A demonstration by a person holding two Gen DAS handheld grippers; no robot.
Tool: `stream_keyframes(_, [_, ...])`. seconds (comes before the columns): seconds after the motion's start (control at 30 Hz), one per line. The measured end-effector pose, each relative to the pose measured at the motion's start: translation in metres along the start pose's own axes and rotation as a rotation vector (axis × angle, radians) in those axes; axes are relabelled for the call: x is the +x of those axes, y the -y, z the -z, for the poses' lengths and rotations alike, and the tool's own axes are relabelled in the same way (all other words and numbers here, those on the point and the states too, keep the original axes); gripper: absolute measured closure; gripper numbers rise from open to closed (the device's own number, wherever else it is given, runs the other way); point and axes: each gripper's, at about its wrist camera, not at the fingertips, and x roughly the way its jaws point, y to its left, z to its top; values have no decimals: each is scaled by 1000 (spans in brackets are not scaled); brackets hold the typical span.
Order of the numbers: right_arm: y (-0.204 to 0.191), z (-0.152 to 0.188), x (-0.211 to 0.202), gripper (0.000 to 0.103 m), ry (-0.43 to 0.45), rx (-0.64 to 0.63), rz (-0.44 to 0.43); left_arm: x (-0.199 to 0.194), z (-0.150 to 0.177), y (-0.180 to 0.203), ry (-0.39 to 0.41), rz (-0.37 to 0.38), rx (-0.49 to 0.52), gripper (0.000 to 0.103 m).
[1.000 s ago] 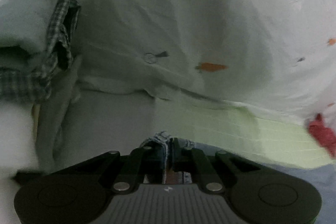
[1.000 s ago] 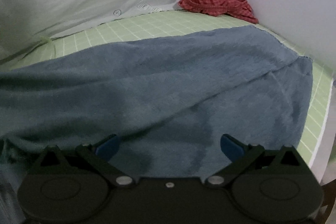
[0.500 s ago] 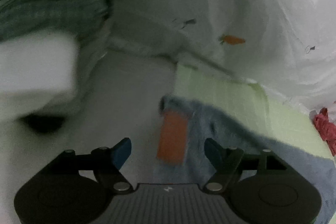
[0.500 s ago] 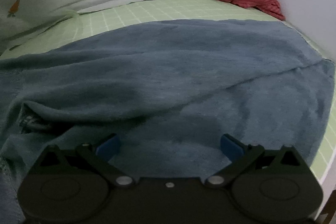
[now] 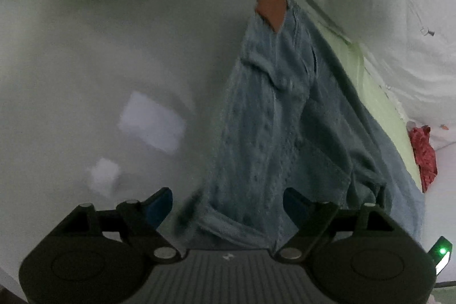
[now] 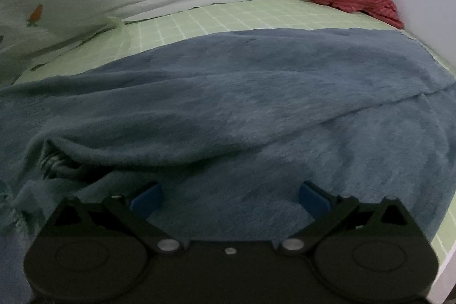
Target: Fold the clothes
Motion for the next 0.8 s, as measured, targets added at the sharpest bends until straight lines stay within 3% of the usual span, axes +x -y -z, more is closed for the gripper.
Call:
stream_keyframes(0.03, [1, 1, -1, 0, 0, -5, -8, 0, 3, 7, 14, -30, 21, 50])
stream_keyframes(0.1, [2, 4, -4, 0, -1, -16, -24, -7, 6, 20, 39, -57, 76, 76])
stream_keyframes(0.13, [3, 6, -6, 0, -1, -22, -31, -12, 7, 27, 50, -66, 105, 81])
stream_keyframes(0.23, [5, 10, -10, 0, -2, -38, -55, -49, 5, 54, 126, -49, 170, 85])
stream_keyframes(0.33, [13, 13, -14, 0, -16, -44, -53, -101, -4, 79, 227, 24, 193, 87])
stream_keyframes(0.47, [16, 15, -18, 0, -27, -37, -49, -134, -7, 82, 310, -23, 210, 88])
stream_keyframes(0.53, [17, 16, -21, 0, -27, -27, -68, -119, -4, 71, 282, -128, 218, 88])
stream_keyframes(0.63, [13, 21, -22, 0, -31, -86, -65, -75, 8, 37, 162, -284, 186, 86])
stream_keyframes(0.73, [17, 26, -26, 0, -29, -103, -74, -32, 23, 11, 31, -365, 166, 76])
stream_keyframes(0.8, [22, 27, -28, 0, -28, -105, -79, -21, 26, 4, -16, -397, 138, 68])
